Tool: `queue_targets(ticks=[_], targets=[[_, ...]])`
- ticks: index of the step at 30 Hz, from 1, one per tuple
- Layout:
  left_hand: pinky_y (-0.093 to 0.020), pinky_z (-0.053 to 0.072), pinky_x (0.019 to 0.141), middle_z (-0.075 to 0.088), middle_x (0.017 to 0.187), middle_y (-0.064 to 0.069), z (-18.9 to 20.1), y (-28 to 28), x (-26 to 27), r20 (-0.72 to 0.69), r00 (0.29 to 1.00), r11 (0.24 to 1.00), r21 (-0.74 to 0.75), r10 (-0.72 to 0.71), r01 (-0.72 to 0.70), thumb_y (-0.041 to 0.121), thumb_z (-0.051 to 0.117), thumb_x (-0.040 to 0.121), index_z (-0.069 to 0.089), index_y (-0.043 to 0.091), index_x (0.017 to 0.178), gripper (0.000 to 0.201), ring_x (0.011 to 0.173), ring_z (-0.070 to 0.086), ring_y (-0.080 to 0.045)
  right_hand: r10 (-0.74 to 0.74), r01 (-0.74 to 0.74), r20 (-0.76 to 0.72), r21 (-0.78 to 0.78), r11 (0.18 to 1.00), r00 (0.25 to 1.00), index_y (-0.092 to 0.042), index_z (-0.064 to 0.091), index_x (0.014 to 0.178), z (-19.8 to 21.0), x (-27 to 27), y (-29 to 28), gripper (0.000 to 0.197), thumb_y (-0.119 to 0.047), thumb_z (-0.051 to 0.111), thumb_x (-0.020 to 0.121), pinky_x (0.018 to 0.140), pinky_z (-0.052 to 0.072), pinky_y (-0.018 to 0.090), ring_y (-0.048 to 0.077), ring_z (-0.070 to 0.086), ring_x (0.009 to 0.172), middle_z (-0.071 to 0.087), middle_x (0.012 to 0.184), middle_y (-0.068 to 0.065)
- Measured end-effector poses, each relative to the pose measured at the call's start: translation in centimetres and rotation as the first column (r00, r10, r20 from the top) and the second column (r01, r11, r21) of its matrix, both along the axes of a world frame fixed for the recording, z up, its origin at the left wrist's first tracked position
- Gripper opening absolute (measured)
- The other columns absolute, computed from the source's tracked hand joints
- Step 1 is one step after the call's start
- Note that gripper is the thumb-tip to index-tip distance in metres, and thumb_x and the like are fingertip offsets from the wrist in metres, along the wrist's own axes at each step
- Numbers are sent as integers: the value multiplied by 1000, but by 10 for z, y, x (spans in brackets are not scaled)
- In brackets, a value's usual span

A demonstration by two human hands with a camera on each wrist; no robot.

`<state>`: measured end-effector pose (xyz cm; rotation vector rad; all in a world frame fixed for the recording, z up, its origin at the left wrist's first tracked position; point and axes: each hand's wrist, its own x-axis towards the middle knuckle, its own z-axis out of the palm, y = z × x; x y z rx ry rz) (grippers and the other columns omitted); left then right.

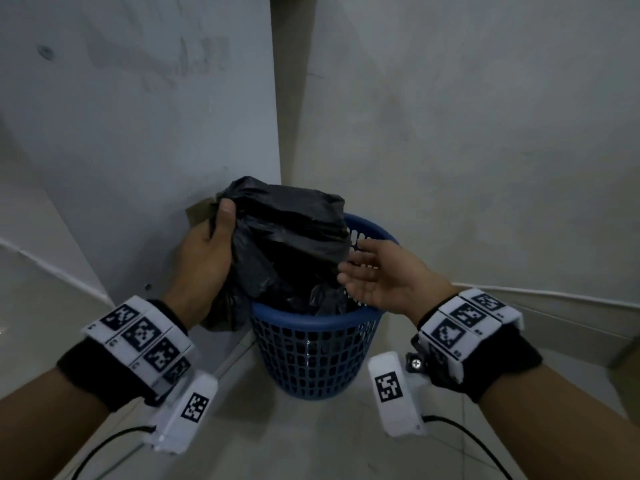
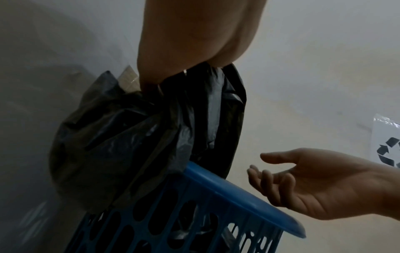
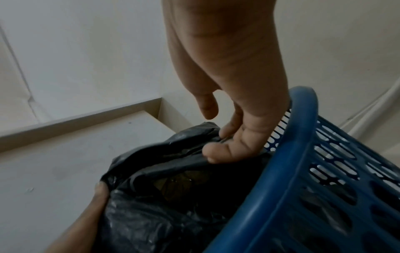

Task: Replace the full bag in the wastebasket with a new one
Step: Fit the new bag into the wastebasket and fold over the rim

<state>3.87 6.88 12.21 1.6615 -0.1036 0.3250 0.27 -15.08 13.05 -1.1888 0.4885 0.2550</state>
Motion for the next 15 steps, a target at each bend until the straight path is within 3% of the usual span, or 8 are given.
queue_targets(ticks=[3, 6, 8, 12, 15], targets=[[-22, 50, 82, 64, 96, 12, 3, -1, -2, -24, 1000, 1000, -29, 2, -3, 63, 39, 90, 63, 31, 100, 42, 92, 62, -8, 113, -112, -18, 28, 993, 993, -3, 50, 122, -1, 3, 11, 48, -44, 51, 96, 64, 52, 35, 30, 66, 87, 65, 110, 18], [-10, 51, 70, 65, 98, 14, 6, -3, -8, -25, 997, 996, -55, -66, 65, 59, 39, 92, 63, 29, 104, 40, 90, 62, -2, 149, -150, 15, 119, 982, 989, -2, 43, 128, 1, 8, 23, 60, -50, 53, 93, 63, 57, 34, 30, 67, 88, 63, 116, 21], [-11, 51, 71, 67, 97, 16, 6, -3, -10, -10, 994, 994, -27, -108, 108, 59, 38, 91, 64, 33, 96, 37, 87, 65, 1, 102, -113, 69, 190, 975, 992, -5, 51, 119, 3, 12, 30, 45, -42, 57, 94, 57, 57, 26, 27, 66, 85, 64, 110, 18], [-7, 51, 64, 67, 86, 22, 7, -2, -13, 37, 989, 988, -47, -146, 148, 52, 40, 94, 65, 34, 90, 31, 75, 66, 9, -92, 42, 216, 225, 973, 972, -6, 59, 100, 13, 20, 35, 6, -8, 56, 95, 49, 53, 19, 18, 59, 70, 62, 86, 8], [-7, 51, 63, 66, 90, 20, 9, -1, -8, 105, 990, 995, -30, -92, 96, 44, 43, 97, 65, 33, 94, 25, 74, 65, 9, -267, 175, 344, 275, 946, 900, -12, 51, 106, 29, 22, 28, 18, 0, 53, 93, 46, 52, 20, 16, 57, 58, 59, 78, 7]])
